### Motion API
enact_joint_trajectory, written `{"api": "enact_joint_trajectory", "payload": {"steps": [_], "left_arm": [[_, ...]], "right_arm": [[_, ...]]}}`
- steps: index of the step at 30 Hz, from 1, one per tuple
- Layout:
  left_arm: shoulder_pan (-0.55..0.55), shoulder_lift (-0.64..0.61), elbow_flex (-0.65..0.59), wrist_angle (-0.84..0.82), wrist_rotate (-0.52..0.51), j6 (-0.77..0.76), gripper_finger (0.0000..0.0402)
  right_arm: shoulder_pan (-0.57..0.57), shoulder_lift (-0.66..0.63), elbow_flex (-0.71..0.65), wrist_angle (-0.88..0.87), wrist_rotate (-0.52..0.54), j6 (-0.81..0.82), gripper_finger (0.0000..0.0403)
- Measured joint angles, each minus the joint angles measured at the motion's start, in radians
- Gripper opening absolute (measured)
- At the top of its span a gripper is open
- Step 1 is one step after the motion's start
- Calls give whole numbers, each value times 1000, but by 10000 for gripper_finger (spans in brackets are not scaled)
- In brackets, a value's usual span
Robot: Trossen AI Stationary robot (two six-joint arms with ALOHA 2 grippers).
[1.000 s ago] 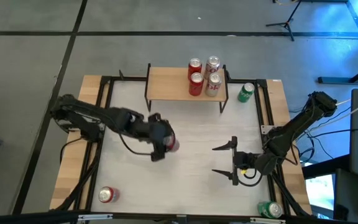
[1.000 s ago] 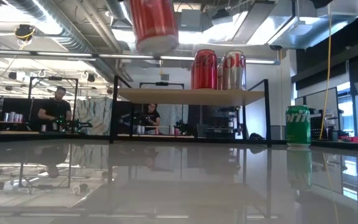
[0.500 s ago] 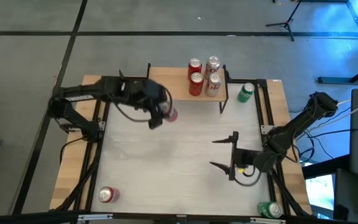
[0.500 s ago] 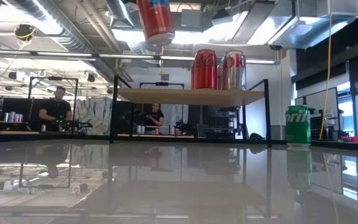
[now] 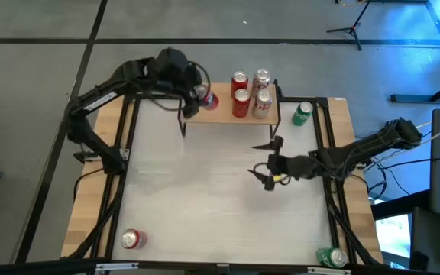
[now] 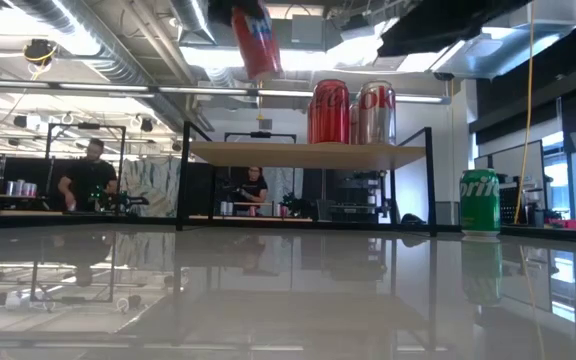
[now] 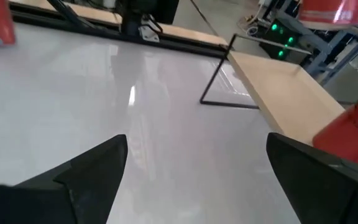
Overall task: Place canned beverage on shelf
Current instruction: Put the right red soda can on the shelf
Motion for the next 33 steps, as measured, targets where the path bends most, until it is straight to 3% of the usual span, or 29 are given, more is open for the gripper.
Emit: {"api": "enact_joint_trajectory", "payload": {"steps": [7,13,18,22,33], "left_arm": [[101,212,223,-91,28,76,288],[156,364,363,-184,29,73,288],[196,432,381,-162,101,77,288],[210,466,381,-161,95,103,288],[258,470,381,-153,162,263,288]], "right_arm": [[-126,0,0,-51,-90,-7,381],[-149,0,0,-91,-123,49,381],[-149,0,0,-92,-141,53,381],[-149,0,0,-110,-141,69,381],[-149,0,0,-114,-141,79,381]]}}
